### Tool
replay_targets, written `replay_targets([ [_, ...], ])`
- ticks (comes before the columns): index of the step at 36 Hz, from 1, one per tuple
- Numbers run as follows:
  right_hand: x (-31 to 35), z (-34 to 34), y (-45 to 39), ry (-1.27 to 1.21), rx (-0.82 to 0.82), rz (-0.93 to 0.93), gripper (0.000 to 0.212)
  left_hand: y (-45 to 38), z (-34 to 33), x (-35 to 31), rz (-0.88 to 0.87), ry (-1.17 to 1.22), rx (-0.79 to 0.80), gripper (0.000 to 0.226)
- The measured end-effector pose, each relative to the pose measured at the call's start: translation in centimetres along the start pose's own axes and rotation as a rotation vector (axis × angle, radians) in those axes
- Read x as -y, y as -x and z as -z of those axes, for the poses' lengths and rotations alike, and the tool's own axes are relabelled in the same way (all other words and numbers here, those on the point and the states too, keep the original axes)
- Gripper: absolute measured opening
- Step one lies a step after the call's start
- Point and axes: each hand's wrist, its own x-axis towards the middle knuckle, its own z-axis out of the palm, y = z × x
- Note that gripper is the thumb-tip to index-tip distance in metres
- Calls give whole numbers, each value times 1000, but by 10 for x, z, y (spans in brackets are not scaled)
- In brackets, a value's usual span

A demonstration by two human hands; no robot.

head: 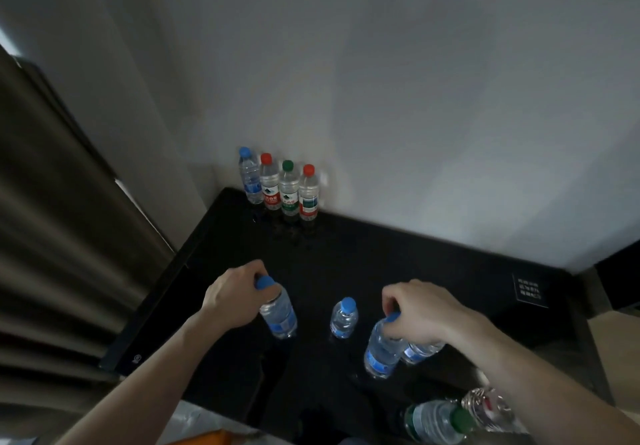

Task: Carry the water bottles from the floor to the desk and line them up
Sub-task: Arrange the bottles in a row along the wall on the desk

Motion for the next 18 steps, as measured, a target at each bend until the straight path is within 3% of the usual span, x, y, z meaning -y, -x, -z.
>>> replay_targets([
  [9,-15,92,8,-88,-248,81,12,-40,41,-64,-208,7,-29,11],
  [18,-31,128,-29,-59,-313,72,14,-99,62,-100,-495,-144,-36,9],
])
